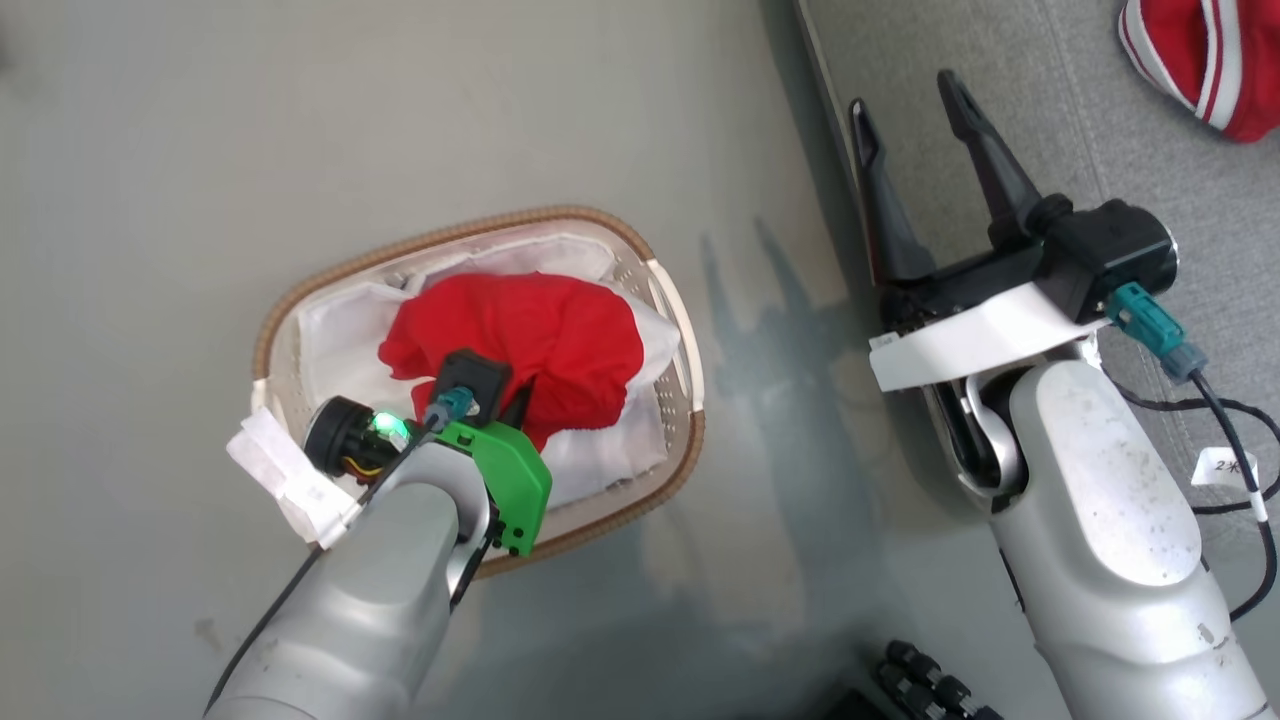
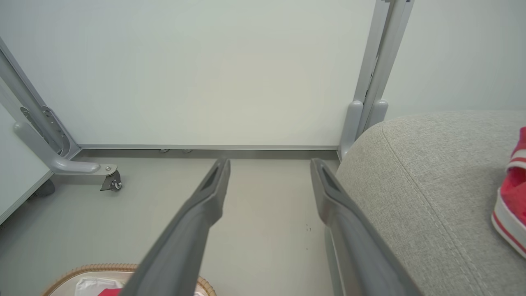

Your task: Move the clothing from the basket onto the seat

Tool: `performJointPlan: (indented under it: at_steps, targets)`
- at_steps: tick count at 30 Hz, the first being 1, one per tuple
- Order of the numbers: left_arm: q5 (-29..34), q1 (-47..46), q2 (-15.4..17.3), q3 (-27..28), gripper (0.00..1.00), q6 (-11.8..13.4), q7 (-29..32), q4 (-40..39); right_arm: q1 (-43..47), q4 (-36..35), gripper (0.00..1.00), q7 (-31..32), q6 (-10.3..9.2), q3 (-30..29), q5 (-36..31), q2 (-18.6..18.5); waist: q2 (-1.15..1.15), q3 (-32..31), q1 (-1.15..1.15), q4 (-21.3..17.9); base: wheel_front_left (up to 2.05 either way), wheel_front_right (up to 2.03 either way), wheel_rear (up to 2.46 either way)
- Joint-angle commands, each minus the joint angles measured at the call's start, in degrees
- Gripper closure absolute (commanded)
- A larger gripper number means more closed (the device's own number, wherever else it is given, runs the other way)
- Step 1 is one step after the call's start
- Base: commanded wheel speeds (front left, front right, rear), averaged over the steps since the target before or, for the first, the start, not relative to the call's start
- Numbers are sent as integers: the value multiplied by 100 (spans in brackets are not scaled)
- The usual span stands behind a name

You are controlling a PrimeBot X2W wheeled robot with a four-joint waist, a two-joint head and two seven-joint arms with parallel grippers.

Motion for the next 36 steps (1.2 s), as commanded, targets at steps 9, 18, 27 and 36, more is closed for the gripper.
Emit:
performJointPlan:
  at_steps: [9, 18, 27, 36]
  targets:
    - [124, 524, 96, 304, 100, 217, -41, -697, 487, 179, 0, -10, -8, -11, -73, -25, 0, -1043, 0, 464, 0, 0, 0]
    - [379, 1142, 172, 897, 100, 266, -42, -1463, 834, 375, 0, -10, -8, -45, -112, -45, 0, -1636, 0, 704, 0, 0, 0]
    - [668, 1630, 168, 1609, 100, 212, -44, -2236, 1163, 507, 0, -10, -8, -89, -80, -61, 0, -2110, 0, 899, 0, 0, 0]
    - [1051, 2032, 101, 2226, 100, 110, -43, -3199, 1519, 642, 0, -10, -8, -176, -38, -46, 0, -2463, 0, 1003, 0, 0, 0]
